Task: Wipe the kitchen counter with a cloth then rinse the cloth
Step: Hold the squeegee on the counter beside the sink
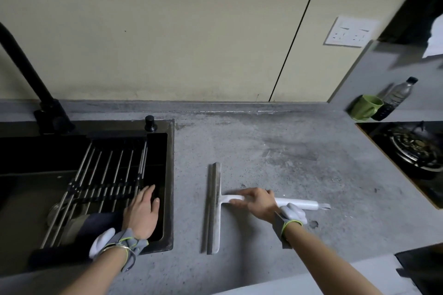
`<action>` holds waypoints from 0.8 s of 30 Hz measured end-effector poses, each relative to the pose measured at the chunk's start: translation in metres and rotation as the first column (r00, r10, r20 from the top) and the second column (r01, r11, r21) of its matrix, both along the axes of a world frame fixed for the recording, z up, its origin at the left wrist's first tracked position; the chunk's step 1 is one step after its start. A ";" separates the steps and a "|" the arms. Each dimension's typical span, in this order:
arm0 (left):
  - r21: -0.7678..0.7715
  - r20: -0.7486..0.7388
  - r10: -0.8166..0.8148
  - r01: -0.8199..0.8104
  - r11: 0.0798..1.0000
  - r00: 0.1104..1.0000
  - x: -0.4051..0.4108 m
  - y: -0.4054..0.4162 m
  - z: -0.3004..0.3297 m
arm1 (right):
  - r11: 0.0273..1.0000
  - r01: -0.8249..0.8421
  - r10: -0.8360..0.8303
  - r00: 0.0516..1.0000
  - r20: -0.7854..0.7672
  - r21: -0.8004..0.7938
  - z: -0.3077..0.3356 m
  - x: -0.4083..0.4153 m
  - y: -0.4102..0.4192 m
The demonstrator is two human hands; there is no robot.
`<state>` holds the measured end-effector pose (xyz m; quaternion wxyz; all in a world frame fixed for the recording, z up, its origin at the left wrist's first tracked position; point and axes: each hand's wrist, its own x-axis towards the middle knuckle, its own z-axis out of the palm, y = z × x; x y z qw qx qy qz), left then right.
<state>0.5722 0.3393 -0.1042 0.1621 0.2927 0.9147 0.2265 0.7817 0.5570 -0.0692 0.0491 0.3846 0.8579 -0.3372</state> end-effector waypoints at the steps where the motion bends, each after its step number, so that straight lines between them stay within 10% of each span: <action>1: 0.019 -0.015 -0.004 0.005 1.000 1.000 0.007 0.011 0.001 | 1.000 0.005 -0.005 1.000 0.002 0.001 0.001 0.008 0.011; 24: 0.050 -0.118 0.095 -0.090 0.995 0.988 0.215 0.215 0.019 | 0.963 0.201 -0.217 0.973 0.075 0.178 0.018 0.310 0.323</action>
